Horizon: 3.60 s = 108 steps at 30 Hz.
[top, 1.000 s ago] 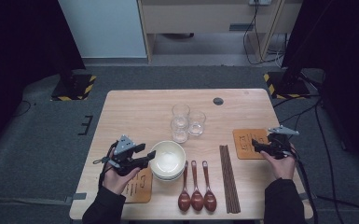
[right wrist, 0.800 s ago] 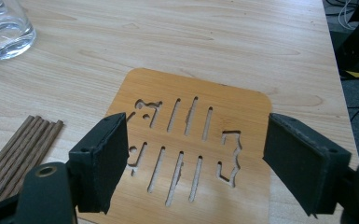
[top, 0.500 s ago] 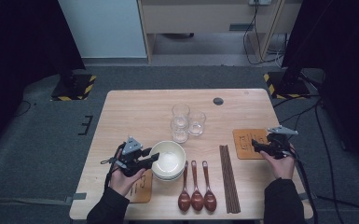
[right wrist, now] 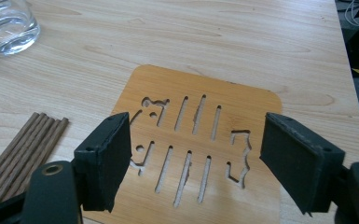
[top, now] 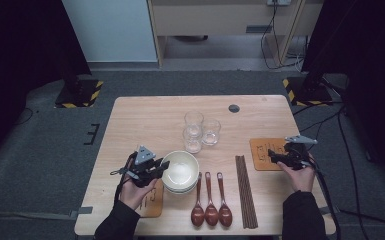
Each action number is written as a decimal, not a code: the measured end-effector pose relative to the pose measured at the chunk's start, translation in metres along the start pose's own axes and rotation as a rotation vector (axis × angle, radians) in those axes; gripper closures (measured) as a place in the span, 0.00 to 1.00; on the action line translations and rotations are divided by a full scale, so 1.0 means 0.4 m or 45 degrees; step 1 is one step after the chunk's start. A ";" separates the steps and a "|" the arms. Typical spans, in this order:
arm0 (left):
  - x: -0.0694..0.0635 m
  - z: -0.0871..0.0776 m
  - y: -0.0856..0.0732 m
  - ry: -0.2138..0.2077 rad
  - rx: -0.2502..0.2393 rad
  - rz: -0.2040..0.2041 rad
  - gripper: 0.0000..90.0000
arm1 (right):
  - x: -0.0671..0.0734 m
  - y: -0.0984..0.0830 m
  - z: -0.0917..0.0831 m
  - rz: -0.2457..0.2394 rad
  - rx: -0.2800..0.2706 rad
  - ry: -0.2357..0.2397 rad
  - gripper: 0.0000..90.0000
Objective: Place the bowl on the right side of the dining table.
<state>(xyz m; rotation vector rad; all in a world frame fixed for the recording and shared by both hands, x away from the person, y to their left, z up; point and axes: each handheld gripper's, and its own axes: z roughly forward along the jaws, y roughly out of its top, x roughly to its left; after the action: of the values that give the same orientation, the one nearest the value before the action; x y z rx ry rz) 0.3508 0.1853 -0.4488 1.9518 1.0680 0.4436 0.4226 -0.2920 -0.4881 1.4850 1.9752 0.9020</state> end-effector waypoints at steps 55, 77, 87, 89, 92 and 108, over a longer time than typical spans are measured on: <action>0.012 0.012 0.007 -0.011 -0.010 -0.056 0.93 | 0.225 0.122 -0.080 -0.114 -0.201 0.473 0.53; 0.013 0.011 0.008 -0.017 -0.008 -0.061 0.93 | 0.356 0.170 -0.100 -0.170 -0.234 0.619 0.51; 0.013 0.011 0.007 -0.019 -0.009 -0.062 0.93 | 0.440 0.185 -0.089 -0.220 -0.231 0.689 0.51; 0.013 0.011 0.007 -0.020 -0.010 -0.061 0.93 | 0.452 0.186 -0.084 -0.227 -0.223 0.690 0.51; 0.014 0.011 0.007 -0.022 -0.010 -0.060 0.93 | 0.470 0.186 -0.079 -0.248 -0.212 0.697 0.51; 0.014 0.011 0.008 -0.023 -0.013 -0.048 0.93 | 0.558 0.151 -0.021 -0.335 -0.095 0.710 0.60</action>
<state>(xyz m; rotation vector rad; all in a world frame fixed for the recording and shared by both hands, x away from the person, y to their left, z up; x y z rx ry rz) 0.3584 0.1867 -0.4493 1.9202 1.0873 0.4092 0.3927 -0.0682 -0.4378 0.9608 2.4169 1.3554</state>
